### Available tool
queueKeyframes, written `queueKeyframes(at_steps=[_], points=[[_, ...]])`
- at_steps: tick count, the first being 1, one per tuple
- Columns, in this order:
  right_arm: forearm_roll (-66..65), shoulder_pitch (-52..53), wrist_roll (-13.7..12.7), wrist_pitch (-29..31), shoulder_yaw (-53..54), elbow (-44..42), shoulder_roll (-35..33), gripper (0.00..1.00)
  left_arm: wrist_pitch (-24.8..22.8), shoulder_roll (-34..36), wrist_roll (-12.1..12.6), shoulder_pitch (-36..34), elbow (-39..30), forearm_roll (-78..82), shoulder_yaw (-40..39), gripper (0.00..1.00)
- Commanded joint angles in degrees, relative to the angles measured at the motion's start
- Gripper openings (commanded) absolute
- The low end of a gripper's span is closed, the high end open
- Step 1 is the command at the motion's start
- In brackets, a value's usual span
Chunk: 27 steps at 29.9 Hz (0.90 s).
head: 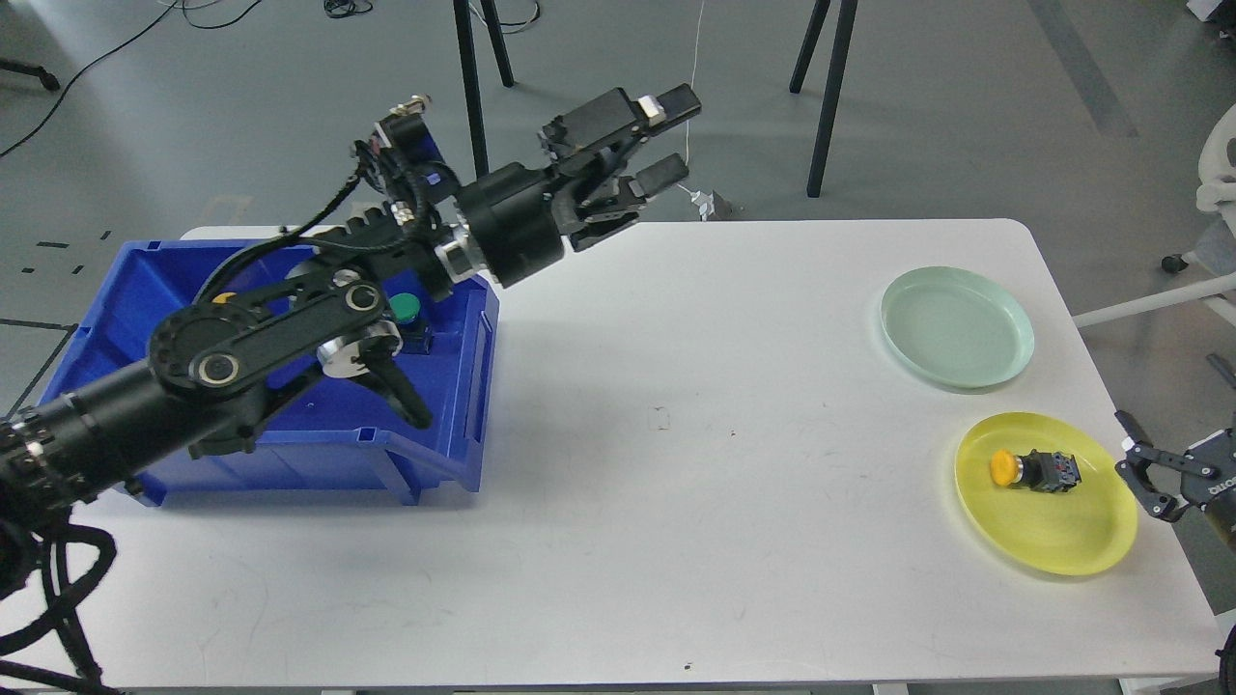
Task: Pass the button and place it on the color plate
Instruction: 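Withdraw both grippers and move the left gripper back over the bin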
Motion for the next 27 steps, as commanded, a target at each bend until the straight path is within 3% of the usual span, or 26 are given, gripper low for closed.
queueKeyframes(at_steps=[1,7,11,18,27], points=[[0.02,1.92,0.00,0.00,4.31,1.41,0.09,0.96,-0.20,13.40,-0.02,0.08,-3.47,0.64,1.53,0.94],[0.02,7.82,0.00,0.00,3.43,1.67,1.06,0.96,-0.55,31.33,-0.02,-1.24,-4.35,12.40,5.76,0.96],[-0.07,8.26,0.00,0.00,2.12,1.59,2.63,0.96,-1.78,37.85,-0.02,-1.50,-3.74,23.55,7.16,0.98],[-0.15,8.52,0.00,0.00,0.97,1.50,3.34,0.96,-3.19,36.73,-0.02,-1.77,3.63,36.50,14.28,0.97],[-0.24,8.00,0.00,0.00,1.15,1.23,3.17,0.97,-3.36,28.64,-0.02,-1.68,13.30,42.04,15.16,0.97]])
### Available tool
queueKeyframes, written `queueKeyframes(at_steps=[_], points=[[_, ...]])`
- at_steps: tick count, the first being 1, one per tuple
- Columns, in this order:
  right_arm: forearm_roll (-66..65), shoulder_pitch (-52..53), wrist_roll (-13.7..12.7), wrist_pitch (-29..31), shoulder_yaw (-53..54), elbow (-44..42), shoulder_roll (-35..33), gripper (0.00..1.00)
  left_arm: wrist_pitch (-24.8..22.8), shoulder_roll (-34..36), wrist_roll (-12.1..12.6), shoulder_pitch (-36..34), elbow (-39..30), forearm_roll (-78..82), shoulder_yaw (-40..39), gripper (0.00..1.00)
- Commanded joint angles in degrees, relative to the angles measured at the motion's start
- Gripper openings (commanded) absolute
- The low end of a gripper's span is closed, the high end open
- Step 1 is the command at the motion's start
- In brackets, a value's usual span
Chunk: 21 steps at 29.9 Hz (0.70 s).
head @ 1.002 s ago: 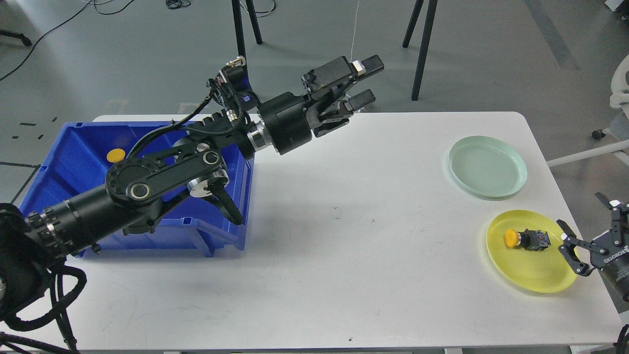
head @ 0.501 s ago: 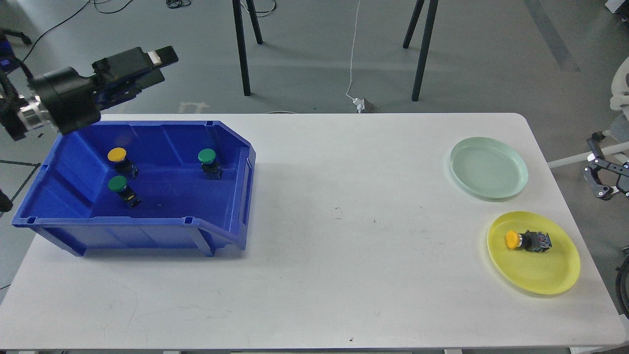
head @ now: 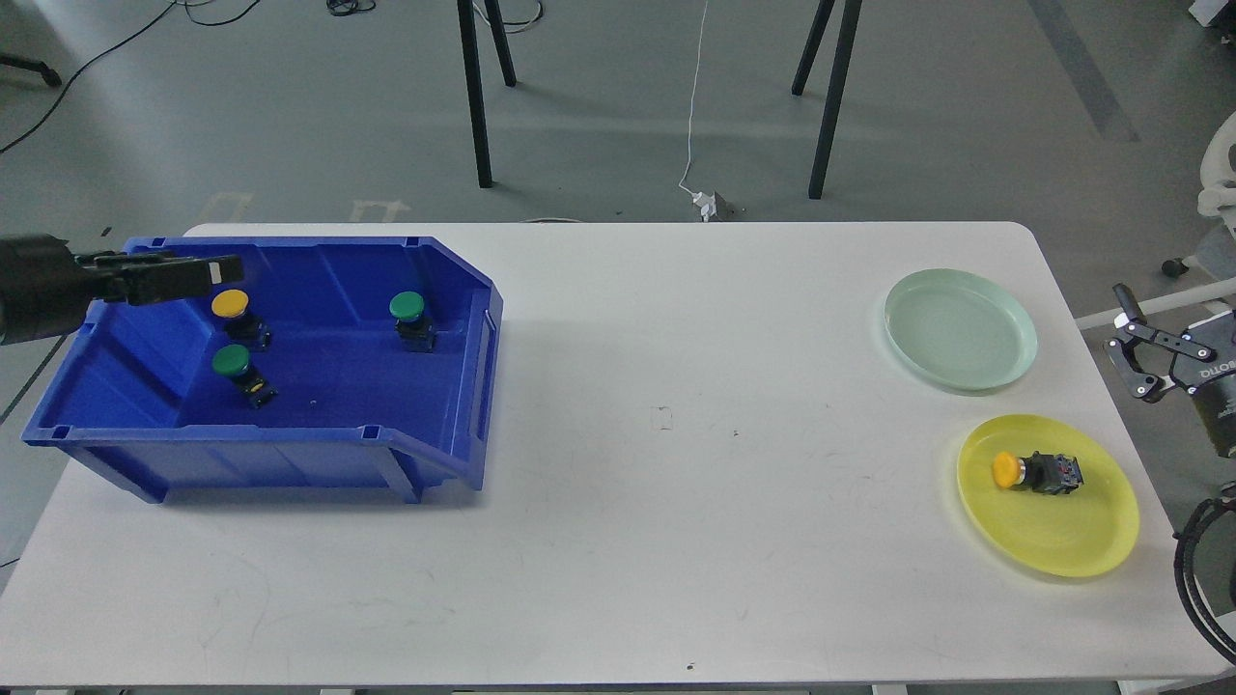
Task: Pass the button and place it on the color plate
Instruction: 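Lower the left gripper into the bin and grasp the green button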
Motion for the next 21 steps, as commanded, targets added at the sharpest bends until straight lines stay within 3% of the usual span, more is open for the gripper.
queueKeyframes(at_steps=[1,8,21], points=[[0.00,-0.35,0.00,0.00,0.15,-0.13,-0.13,0.97,-0.20,-3.60,0.00,0.21,4.44,2.16,0.61,0.97],[-0.09,-0.71,0.00,0.00,0.06,-0.13,-0.22,0.97,-0.11,-8.97,0.00,0.65,14.20,4.19,4.48,0.97],[-0.09,-0.71,0.00,0.00,0.06,-0.04,-0.31,0.97,-0.11,-14.59,0.00,3.81,20.28,4.10,4.92,0.96]])
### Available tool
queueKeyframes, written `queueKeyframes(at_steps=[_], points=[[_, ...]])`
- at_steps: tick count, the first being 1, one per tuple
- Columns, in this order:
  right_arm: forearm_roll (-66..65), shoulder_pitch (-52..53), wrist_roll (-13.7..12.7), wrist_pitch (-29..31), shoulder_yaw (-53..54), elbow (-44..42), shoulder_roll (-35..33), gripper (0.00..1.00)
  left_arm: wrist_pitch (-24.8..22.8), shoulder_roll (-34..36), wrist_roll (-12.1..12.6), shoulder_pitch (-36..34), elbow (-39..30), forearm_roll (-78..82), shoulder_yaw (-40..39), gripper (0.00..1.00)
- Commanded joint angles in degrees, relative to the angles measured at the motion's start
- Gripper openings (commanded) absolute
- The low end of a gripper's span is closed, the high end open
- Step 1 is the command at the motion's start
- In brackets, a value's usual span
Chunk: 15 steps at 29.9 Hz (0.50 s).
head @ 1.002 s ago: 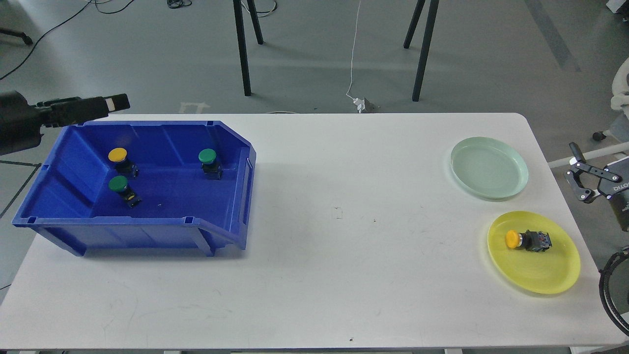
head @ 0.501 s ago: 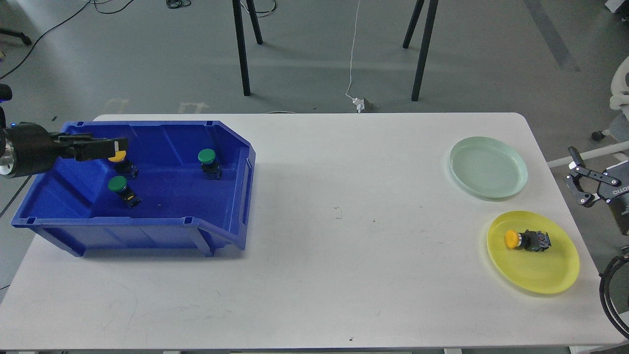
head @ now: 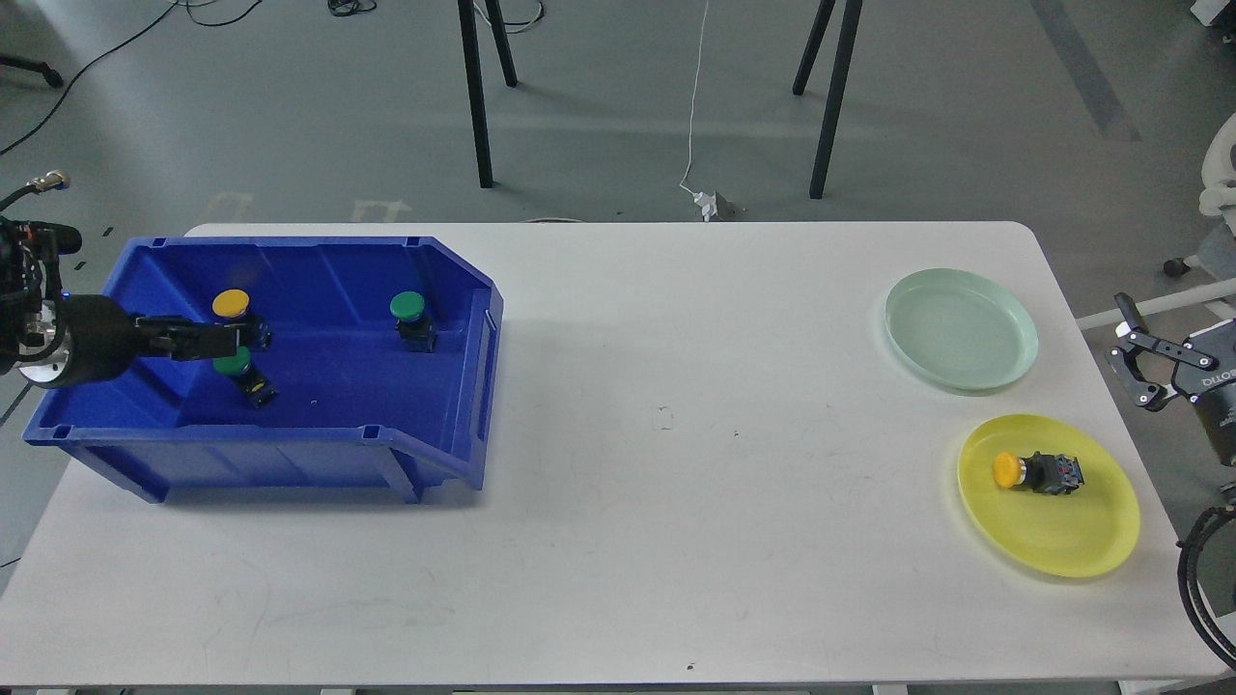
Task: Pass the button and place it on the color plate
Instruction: 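Lower the left gripper into the bin and grasp the green button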
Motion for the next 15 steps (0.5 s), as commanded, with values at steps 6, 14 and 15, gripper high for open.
queueKeyframes(at_steps=[6,14,15], points=[[0.00,-0.26,0.00,0.00,0.01,0.00,-0.26,0.97,0.00,-2.67,0.01,1.74,2.25,0.01,-0.02,0.96],[0.00,-0.35,0.00,0.00,0.09,-0.09,-0.34,0.97,0.26,-5.13,0.01,2.97,5.42,-0.17,-0.02,0.96],[0.00,-0.35,0.00,0.00,0.09,-0.09,-0.34,0.97,0.26,-5.22,0.01,2.97,5.51,-0.17,-0.02,0.96]])
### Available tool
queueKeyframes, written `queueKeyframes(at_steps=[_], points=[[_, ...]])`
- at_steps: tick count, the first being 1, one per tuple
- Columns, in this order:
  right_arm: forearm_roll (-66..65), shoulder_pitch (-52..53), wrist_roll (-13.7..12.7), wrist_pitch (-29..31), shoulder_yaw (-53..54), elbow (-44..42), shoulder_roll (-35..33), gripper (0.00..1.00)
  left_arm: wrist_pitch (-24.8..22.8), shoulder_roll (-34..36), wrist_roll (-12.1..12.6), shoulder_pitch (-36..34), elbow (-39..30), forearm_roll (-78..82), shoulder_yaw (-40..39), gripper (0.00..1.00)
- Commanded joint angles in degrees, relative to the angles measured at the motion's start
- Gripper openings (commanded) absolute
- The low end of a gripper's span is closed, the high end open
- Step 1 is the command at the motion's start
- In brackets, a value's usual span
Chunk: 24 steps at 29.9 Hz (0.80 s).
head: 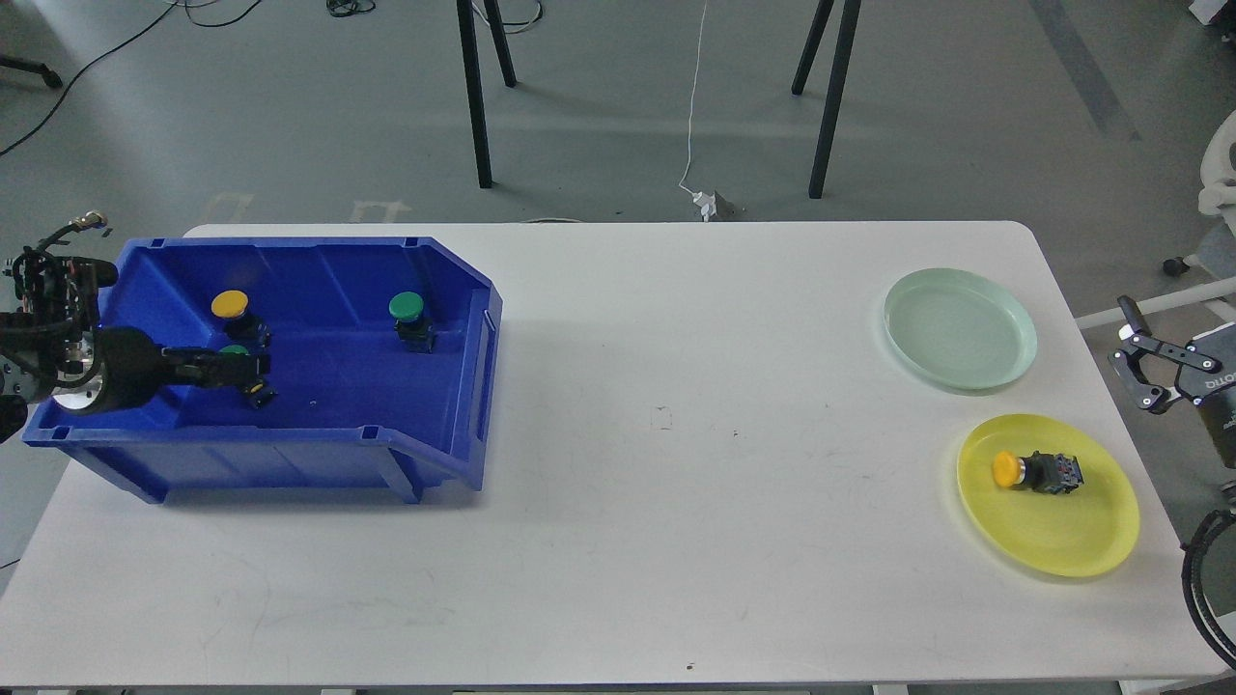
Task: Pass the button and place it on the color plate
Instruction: 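Lower the left gripper into the bin and grasp the green button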
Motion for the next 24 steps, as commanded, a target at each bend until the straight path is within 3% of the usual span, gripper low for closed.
queueKeyframes(at_steps=[1,8,19,24], points=[[0.00,0.00,0.00,0.00,0.04,-0.06,0.01,0.97,0.11,-0.48,-0.01,0.05,0.17,0.07,0.00,0.96],[0.00,-0.09,0.00,0.00,0.04,0.03,-0.16,0.97,0.29,-3.38,-0.01,0.48,4.64,-0.02,0.00,0.92],[0.00,-0.79,0.00,0.00,0.04,0.03,-0.16,0.97,0.46,-4.87,-0.01,0.66,7.02,0.51,0.09,0.57],[0.00,-0.79,0.00,0.00,0.04,0.03,-0.25,0.97,0.46,-4.88,-0.01,0.75,7.72,0.68,0.00,0.54]])
